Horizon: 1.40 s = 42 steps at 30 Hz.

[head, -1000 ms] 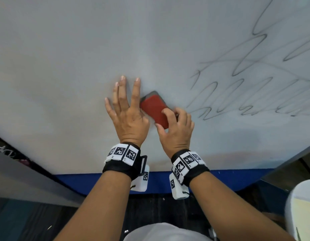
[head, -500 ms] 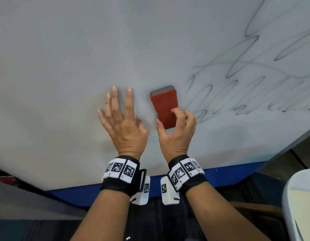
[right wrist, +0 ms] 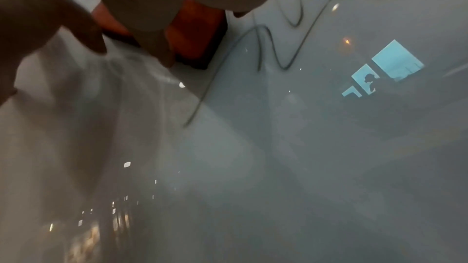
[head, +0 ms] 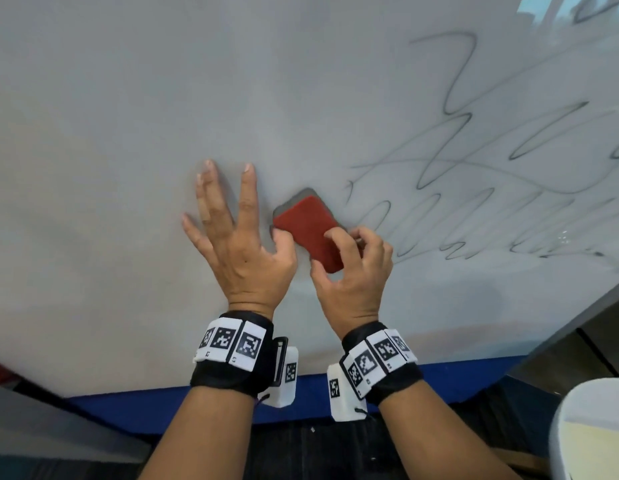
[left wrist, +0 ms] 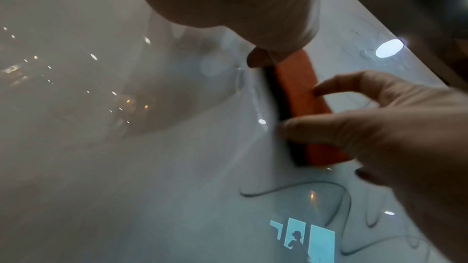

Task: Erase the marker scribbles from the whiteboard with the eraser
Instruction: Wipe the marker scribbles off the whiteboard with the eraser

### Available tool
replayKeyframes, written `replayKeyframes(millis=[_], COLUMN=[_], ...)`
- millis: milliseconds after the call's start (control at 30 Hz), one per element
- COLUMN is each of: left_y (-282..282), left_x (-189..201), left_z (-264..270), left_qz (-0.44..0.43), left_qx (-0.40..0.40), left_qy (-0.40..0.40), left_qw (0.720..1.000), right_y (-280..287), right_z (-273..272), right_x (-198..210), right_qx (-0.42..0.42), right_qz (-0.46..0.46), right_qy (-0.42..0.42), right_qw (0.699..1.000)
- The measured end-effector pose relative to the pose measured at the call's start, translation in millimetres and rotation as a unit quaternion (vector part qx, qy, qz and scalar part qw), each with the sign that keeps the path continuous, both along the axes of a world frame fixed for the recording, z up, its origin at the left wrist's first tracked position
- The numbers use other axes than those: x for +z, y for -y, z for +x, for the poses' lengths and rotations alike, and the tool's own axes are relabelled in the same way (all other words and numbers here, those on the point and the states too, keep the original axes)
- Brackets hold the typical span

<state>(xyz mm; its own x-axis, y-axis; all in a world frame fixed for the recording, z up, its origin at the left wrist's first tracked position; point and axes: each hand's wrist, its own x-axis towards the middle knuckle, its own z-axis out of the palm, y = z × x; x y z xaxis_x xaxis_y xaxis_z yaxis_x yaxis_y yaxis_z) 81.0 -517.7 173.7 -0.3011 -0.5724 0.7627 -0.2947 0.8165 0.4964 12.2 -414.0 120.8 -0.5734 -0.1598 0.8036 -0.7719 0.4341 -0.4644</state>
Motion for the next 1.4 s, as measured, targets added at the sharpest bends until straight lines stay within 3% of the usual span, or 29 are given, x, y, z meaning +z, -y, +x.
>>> replayKeyframes(millis=[167, 233, 367, 433, 633, 833, 967, 1033, 1133, 1200, 1400], left_y=[3.2, 5.0, 6.4, 8.1, 9.7, 2.5, -3.8, -5.2, -6.4, -5.6, -5.4], left_x=[-4.1, -5.3, -7.3, -8.0, -9.5, -7.8, -5.9, -5.5, -5.3, -4.5, -2.4], left_z=[0.9, 2.4, 5.9, 8.5, 16.1, 13.0, 9.3, 8.8, 10.8, 14.0, 19.7], left_qz=[-0.014, -0.021, -0.031, -0.036, -0.043, -0.018, -0.001, 0.007, 0.017, 0.017, 0.015], left_qx=[0.003, 0.008, 0.012, 0.011, 0.015, 0.013, 0.017, 0.013, 0.009, 0.004, 0.001], left_qy=[0.053, 0.069, 0.074, 0.076, 0.093, 0.077, 0.058, 0.055, 0.057, 0.059, 0.069], left_qw=[0.998, 0.997, 0.997, 0.996, 0.995, 0.997, 0.998, 0.998, 0.998, 0.998, 0.998], right_y=[-8.2, -4.3, -4.5, -7.8, -9.7, -16.0, -19.3, -12.8, -4.5, -5.1, -21.1], right_z=[-27.3, -22.3, 4.6, 5.9, -5.0, 1.0, -16.7, -5.6, 22.1, 20.9, -9.5], right_x=[37.0, 28.7, -36.4, -48.1, -21.6, -34.5, -11.6, -25.3, -64.5, -69.7, -19.9], right_qx=[-0.032, -0.027, 0.001, 0.005, -0.013, -0.005, -0.043, -0.034, 0.024, 0.033, -0.034], right_qz=[-0.125, -0.116, 0.031, 0.058, -0.054, 0.024, -0.086, -0.045, 0.109, 0.13, -0.05], right_qy=[-0.027, -0.013, 0.03, 0.037, 0.033, 0.04, 0.037, 0.052, 0.062, 0.064, 0.045], right_qw=[0.991, 0.993, 0.999, 0.998, 0.998, 0.999, 0.995, 0.997, 0.992, 0.989, 0.997])
